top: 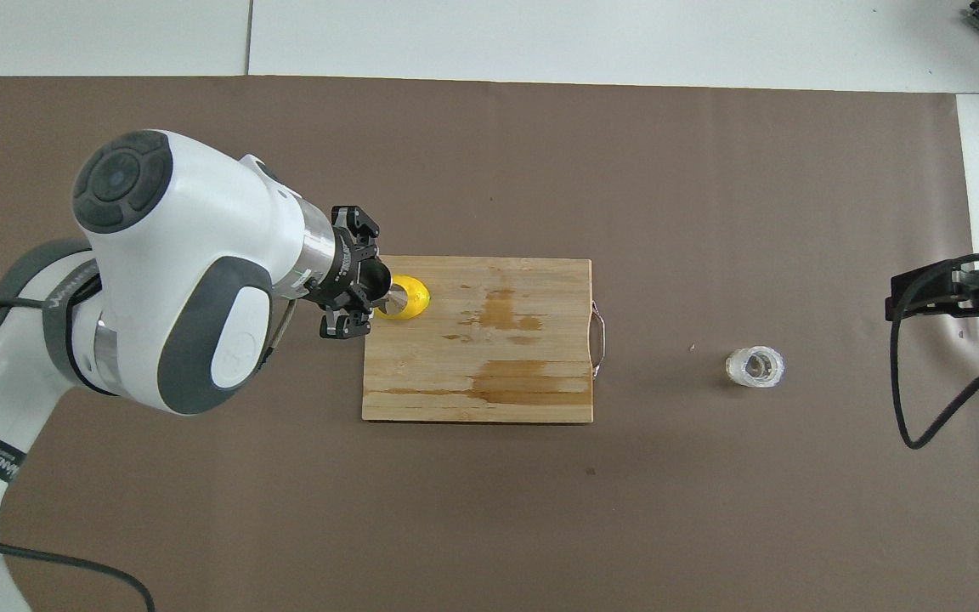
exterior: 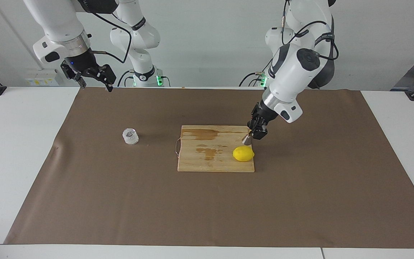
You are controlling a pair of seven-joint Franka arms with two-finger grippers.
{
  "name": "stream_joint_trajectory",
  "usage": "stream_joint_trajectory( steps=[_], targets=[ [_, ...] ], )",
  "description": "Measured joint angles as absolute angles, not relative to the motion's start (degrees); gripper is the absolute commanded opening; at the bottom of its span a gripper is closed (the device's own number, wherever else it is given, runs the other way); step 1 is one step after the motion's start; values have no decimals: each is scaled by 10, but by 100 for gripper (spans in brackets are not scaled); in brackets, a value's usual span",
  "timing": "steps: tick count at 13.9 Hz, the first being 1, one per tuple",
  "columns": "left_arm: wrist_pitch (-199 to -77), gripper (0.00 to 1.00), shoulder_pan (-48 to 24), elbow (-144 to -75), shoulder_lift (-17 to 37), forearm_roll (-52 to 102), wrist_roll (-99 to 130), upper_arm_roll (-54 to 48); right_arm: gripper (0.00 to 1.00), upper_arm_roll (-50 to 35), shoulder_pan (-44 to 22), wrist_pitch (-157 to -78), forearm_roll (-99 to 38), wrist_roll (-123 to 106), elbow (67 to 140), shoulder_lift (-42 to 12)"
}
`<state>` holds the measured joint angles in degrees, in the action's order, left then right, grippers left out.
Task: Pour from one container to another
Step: 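Lift the metal cup with the left gripper and carry it over the board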
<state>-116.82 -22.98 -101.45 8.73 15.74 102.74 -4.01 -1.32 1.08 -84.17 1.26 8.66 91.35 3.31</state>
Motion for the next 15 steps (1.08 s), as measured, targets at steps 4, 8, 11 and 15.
stream_joint_trajectory(
  steps=[4,8,11,15],
  targets=[
    [-1195,0,-276,-1009,107,156,1083,-40,100,-13,11,-842,13,87,914,33],
    [-1232,0,-313,-988,154,132,1141,-40,100,-13,11,-842,13,87,914,33],
    [-1241,0,-329,-986,173,129,1164,-40,100,-13,11,-842,13,87,914,33],
    [-1253,0,-344,-991,188,125,1178,-40,100,-13,11,-842,13,87,914,33]
  ],
)
